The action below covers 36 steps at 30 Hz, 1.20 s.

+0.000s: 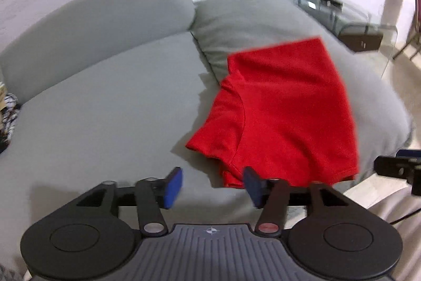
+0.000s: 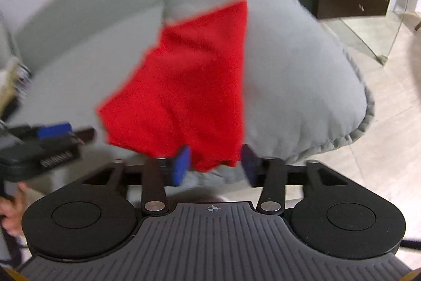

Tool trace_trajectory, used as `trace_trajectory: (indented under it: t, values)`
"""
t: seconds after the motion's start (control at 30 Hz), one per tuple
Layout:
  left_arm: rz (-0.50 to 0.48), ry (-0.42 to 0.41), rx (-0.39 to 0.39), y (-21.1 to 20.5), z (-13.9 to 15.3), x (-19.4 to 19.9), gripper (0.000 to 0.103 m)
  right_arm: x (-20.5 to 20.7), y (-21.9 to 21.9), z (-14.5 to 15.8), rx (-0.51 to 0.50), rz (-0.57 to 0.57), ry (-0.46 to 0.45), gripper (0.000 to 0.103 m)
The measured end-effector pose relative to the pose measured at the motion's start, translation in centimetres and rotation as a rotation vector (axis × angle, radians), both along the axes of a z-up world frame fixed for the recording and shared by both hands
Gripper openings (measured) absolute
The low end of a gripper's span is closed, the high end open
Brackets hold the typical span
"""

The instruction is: Fold clothes

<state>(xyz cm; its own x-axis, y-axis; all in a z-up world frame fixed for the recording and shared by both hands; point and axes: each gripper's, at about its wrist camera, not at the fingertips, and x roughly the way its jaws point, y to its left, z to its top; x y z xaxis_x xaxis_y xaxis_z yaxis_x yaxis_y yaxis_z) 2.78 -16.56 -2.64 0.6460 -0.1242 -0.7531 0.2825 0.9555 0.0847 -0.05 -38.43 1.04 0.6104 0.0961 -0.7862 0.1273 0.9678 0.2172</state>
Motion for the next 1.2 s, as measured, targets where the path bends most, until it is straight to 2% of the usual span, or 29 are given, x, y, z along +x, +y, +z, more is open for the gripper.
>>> trace_trajectory:
  t: [0.07, 0.13, 0.23, 0.4, 0.6, 0.73, 0.9, 1.2]
  values:
    - [0.003, -0.031, -0.017, 0.1, 1.9, -1.5, 0.077, -1.8, 0.9, 2.3, 0.020, 0.013, -0.024, 0.066]
    - [-0.001, -0.068, -0.009, -0.1, 3.4, -3.0, 0.079, -3.2, 1.9, 4.0, 0.005, 0.020, -0.013, 0.070]
    - [0.009, -0.101, -0.018, -0.1, 4.9, -5.4, 0.084, -5.4, 3.0, 6.0, -0.033, 0.021, -0.009, 0.071]
    - [0.008, -0.071, -0.084, 0.7, 6.6, -8.6, 0.087, -8.7, 3.5, 8.6, -0.042, -0.005, -0.024, 0.076]
    - [-0.003, -0.116, -0.109, 0.3, 8.7, -10.9, 0.090, -12.9, 3.2, 11.7, -0.055, -0.033, -0.088, 0.076]
    - [-0.019, -0.162, -0.112, -0.5, 9.9, -11.9, 0.093, -14.4, 2.8, 13.0, -0.056, -0.041, -0.126, 0.077]
    - [-0.044, -0.164, -0.119, -1.0, 10.2, -12.6, 0.092, -15.4, 3.2, 13.4, -0.070, -0.035, -0.150, 0.080]
    - [-0.074, -0.172, -0.155, -1.6, 10.5, -10.9, 0.092, -14.9, 3.4, 14.1, -0.116, -0.054, -0.151, 0.080]
